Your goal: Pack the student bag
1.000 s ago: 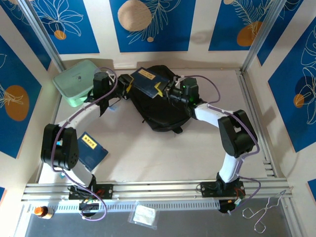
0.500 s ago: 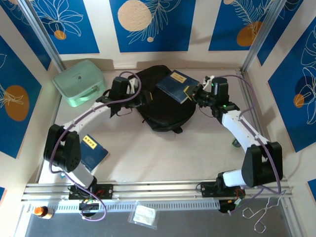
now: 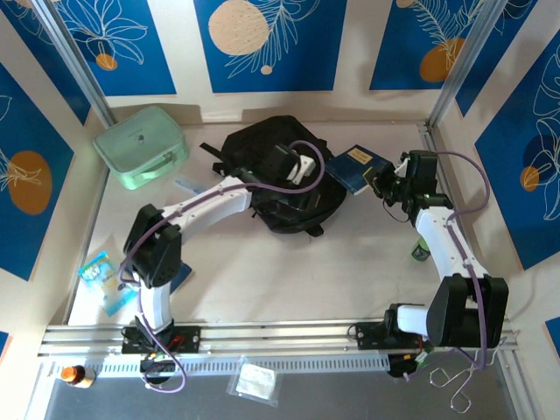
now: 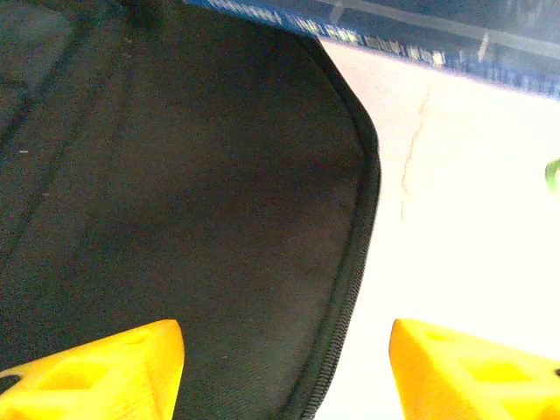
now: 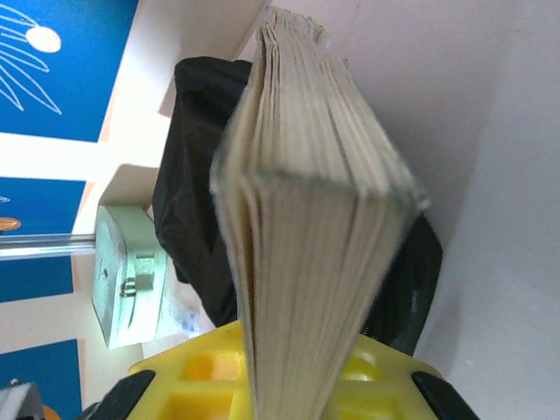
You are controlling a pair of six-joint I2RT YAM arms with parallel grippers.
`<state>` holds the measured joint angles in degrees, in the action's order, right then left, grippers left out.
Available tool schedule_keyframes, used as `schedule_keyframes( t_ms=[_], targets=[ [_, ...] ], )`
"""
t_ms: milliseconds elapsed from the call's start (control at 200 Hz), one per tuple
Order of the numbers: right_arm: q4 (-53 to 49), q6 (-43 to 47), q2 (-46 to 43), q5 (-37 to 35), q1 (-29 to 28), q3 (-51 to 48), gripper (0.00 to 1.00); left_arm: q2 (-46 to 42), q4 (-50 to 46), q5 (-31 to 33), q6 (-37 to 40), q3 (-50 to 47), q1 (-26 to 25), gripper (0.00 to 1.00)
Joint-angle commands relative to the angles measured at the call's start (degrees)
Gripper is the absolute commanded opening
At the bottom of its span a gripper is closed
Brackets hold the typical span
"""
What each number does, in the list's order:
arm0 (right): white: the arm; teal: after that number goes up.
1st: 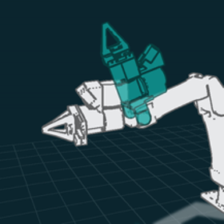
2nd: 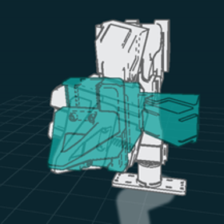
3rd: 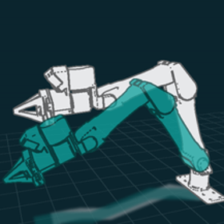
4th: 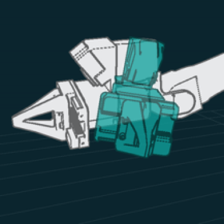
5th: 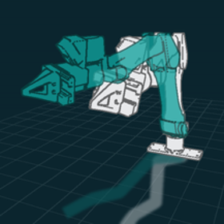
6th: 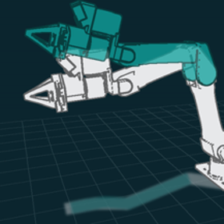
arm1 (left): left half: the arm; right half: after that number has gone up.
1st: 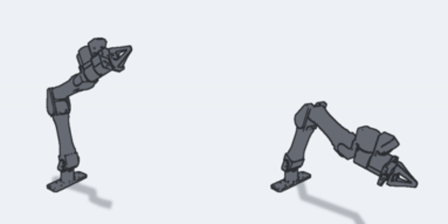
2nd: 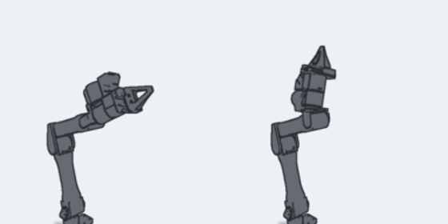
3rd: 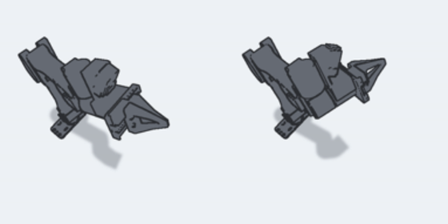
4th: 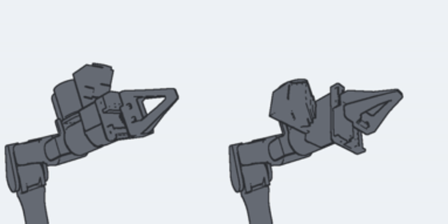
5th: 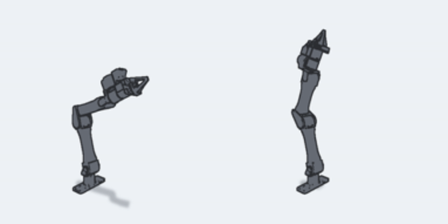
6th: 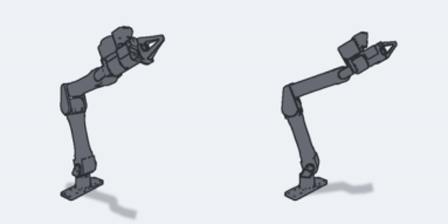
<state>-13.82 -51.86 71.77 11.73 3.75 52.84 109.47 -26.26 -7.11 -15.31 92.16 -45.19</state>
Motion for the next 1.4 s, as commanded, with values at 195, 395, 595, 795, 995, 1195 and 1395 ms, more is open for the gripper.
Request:
schedule_keyframes(
  t_ms=[195, 395, 595, 795, 995, 1195, 1395],
  targets=[
    [-1.29, 1.15, -2.94, 0.23, 2.74, -1.57, 0.07, 7.68, -9.35, 3.40, 10.51, 8.58, -4.10, 0.65],
    [-1.03, 0.76, -3.22, 0.49, 3.21, -2.48, 0.08, 12.18, -13.64, 4.35, 11.85, 14.27, -4.73, 0.51],
    [-0.93, 0.57, -3.12, 0.69, 3.37, -2.69, 0.08, 16.58, -19.42, 2.42, 14.93, 20.49, -4.86, 0.54],
    [-1.02, 0.40, -3.48, 0.64, 3.55, -3.00, 0.07, 19.43, -22.26, 6.93, 15.40, 24.64, -4.82, 0.47],
    [-1.81, 0.56, -4.41, 0.27, 4.20, -2.95, 0.07, 20.10, -24.36, 7.95, 16.45, 26.79, -4.85, 0.33],
    [-3.85, 1.62, -6.23, -0.72, 4.86, -1.95, 0.07, 18.15, -24.10, 6.94, 16.97, 26.93, -4.73, 0.12],
    [-6.98, 3.07, -8.75, -2.20, 5.56, -0.53, 0.07, 16.47, -23.41, 4.88, 16.83, 26.88, -4.35, 0.00]
  ],
)
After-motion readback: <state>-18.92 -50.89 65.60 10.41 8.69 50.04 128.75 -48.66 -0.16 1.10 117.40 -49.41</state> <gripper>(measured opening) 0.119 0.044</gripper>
